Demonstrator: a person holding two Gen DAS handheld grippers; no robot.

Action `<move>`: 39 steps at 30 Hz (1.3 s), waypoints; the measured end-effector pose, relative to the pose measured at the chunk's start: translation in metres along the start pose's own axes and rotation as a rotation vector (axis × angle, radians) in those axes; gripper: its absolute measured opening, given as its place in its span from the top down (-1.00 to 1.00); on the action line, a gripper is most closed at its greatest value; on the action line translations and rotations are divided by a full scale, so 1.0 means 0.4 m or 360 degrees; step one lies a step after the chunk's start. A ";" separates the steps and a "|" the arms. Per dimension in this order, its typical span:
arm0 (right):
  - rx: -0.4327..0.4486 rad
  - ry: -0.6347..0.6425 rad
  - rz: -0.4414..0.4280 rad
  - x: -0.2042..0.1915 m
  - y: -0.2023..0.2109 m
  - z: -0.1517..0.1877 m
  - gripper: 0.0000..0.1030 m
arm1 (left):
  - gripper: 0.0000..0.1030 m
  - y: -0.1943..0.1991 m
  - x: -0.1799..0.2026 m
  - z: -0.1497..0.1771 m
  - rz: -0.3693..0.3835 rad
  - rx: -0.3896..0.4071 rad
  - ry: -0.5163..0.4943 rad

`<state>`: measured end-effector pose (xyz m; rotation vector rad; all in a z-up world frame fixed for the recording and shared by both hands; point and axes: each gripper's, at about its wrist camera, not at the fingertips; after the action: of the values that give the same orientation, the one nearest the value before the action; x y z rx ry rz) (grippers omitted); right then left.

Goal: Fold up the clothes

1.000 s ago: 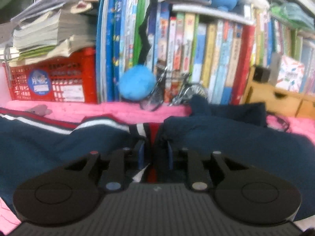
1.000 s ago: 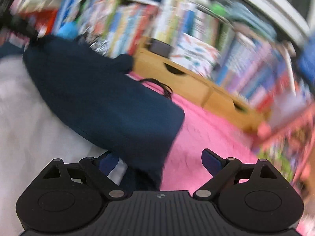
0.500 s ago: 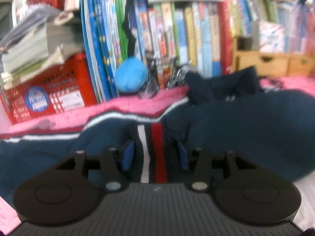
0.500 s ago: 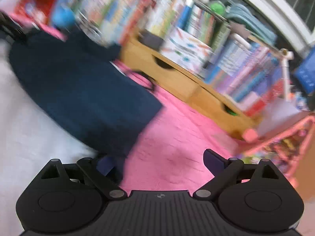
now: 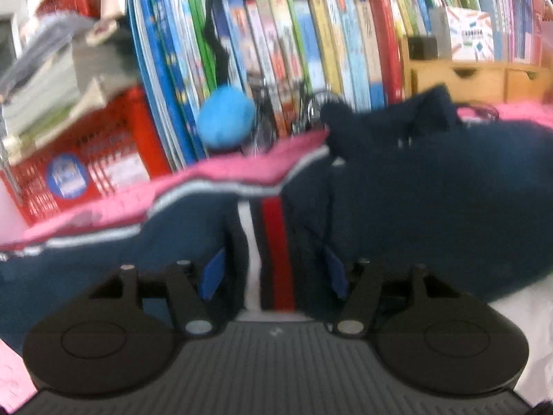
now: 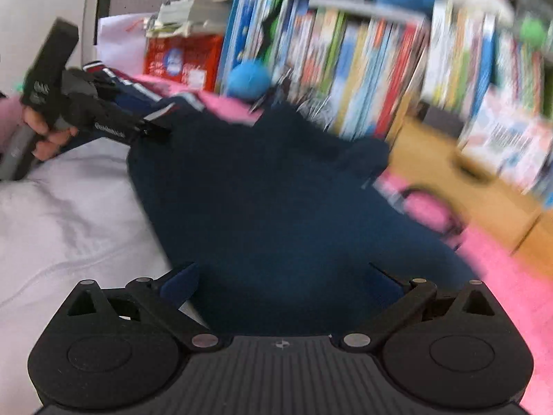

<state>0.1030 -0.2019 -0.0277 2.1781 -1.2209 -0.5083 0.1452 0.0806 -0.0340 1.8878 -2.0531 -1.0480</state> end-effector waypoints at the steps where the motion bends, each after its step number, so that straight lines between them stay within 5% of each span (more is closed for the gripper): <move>1: -0.0027 -0.0017 -0.0053 0.004 -0.008 0.008 -0.99 | -0.20 0.005 -0.002 -0.002 -0.0008 -0.0005 0.0010; 3: -0.0026 -0.0027 -0.0111 0.005 -0.014 0.028 -1.00 | -0.15 0.039 0.002 -0.018 -0.0061 0.0048 0.0030; 6: -0.0023 -0.0078 -0.0131 0.018 -0.019 0.031 -1.00 | -0.15 0.097 0.035 -0.067 0.0032 0.0189 0.0067; 12: -0.0023 -0.0091 -0.0136 0.023 -0.013 0.033 -1.00 | -0.17 0.078 0.178 -0.138 0.0279 0.0137 0.0059; 17: -0.0022 -0.0093 -0.0137 0.023 -0.015 0.029 -1.00 | -0.21 0.014 0.230 -0.103 0.0172 0.0027 -0.0016; 22: -0.0020 -0.0095 -0.0136 0.020 -0.012 0.032 -1.00 | -0.20 -0.005 0.179 -0.065 -0.0086 -0.0020 -0.0093; 29: -0.0020 -0.0094 -0.0140 0.019 -0.013 0.032 -1.00 | -0.12 -0.026 0.102 -0.011 -0.0207 -0.0011 -0.0229; 35: -0.0019 -0.0099 -0.0140 0.021 -0.010 0.032 -1.00 | -0.27 0.048 -0.011 0.008 0.0259 0.0211 0.0293; 37: -0.0019 -0.0099 -0.0140 0.020 -0.010 0.032 -1.00 | -0.39 0.066 -0.004 -0.006 0.0281 0.0234 0.0255; 39: -0.0019 -0.0099 -0.0140 0.020 -0.009 0.032 -1.00 | -0.38 0.055 0.015 -0.009 0.0158 0.0181 0.0135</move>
<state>0.1021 -0.2113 -0.0401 2.2286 -1.1548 -0.6226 0.1282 0.0726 -0.0203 1.8256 -2.1747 -0.8303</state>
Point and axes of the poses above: each gripper's, at about its wrist camera, not at the fingertips, and y roughly against the way its jaws point, x to its right, z to its underside, and after that the axes turned 11 degrees about -y, right-handed
